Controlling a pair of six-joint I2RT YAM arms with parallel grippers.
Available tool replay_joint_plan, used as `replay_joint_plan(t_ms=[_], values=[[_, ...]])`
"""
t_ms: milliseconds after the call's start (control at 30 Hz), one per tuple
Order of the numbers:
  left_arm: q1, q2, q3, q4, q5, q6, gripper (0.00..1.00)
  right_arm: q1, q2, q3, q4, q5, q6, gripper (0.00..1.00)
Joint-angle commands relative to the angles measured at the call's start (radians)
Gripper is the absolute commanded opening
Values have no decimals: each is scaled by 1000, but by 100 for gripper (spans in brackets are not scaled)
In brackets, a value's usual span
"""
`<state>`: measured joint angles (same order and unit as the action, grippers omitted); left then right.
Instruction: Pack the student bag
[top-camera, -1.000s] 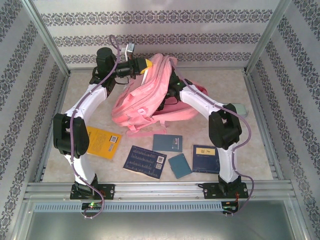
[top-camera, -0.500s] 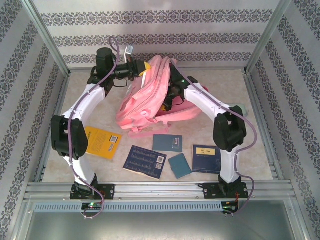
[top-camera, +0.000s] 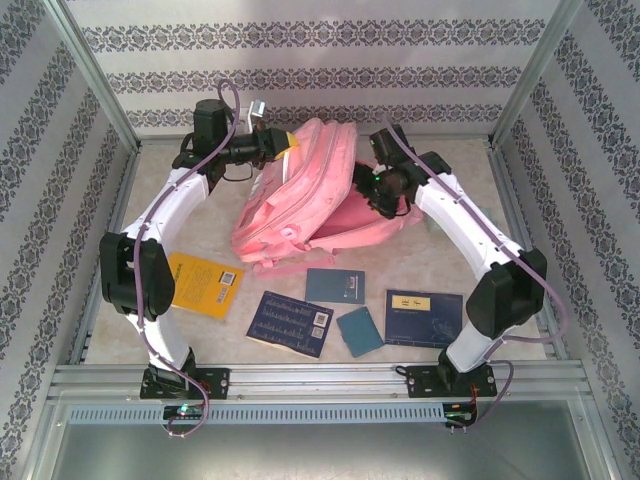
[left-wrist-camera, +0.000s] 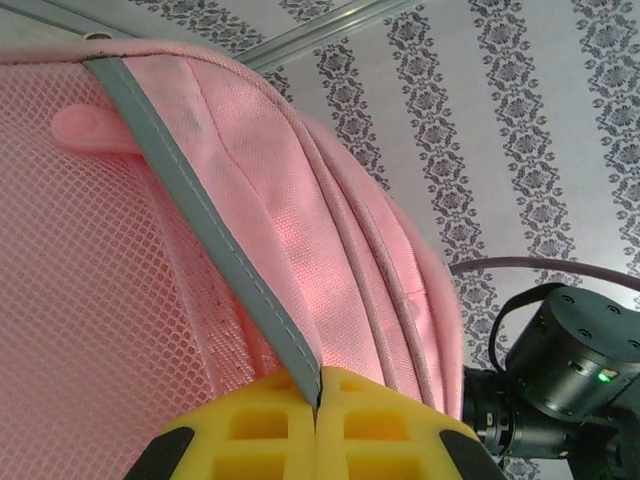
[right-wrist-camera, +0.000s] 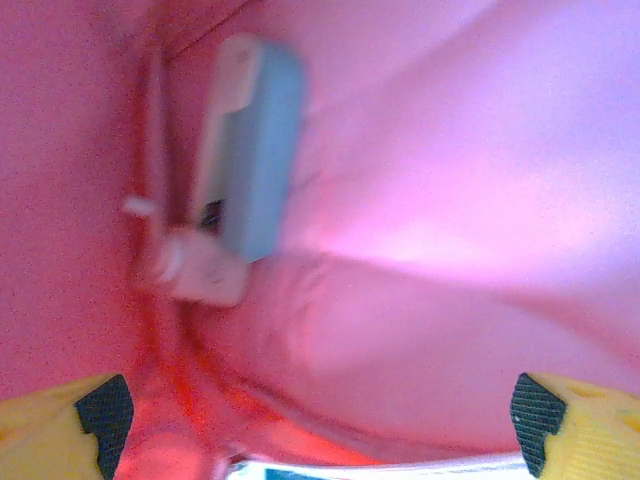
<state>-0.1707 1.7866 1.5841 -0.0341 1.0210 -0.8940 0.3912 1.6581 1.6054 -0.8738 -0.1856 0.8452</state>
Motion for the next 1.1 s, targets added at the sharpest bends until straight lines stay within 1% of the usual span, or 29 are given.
replay_joint_plan(t_ms=[0, 100, 167, 200, 267, 333, 400, 533, 600, 700, 800, 933, 1067], values=[[7, -32, 30, -23, -59, 36, 0, -74, -51, 1, -123, 144, -53, 98], [4, -34, -4, -31, -80, 31, 0, -160, -22, 65, -219, 162, -80, 98], [0, -34, -26, -6, -82, 12, 0, -219, 0, 90, -287, 256, -53, 98], [-2, -32, -33, 9, -80, 0, 0, -250, 8, 88, -301, 281, -21, 98], [-5, -28, -33, 28, -75, -15, 0, -339, 25, 55, -283, 259, 57, 98], [-7, -24, -30, 36, -71, -22, 0, -396, 40, 18, -240, 256, 141, 98], [-8, -21, -31, 41, -71, -26, 0, -430, 55, -21, -175, 267, 216, 98], [-10, -19, -38, 53, -68, -33, 0, -499, 120, -59, -46, 228, 347, 98], [-10, -18, -37, 53, -66, -31, 0, -522, 171, -44, -39, 214, 413, 98], [-10, -14, -35, 57, -62, -30, 0, -525, 236, -7, -29, 200, 474, 98], [-10, 0, -27, 62, -52, -27, 0, -525, 293, 53, -68, 224, 504, 98], [-9, 21, -12, 59, -47, -26, 0, -532, 319, 48, -65, 229, 539, 98], [-9, 38, -4, 59, -44, -26, 0, -535, 344, 50, -87, 251, 537, 98]])
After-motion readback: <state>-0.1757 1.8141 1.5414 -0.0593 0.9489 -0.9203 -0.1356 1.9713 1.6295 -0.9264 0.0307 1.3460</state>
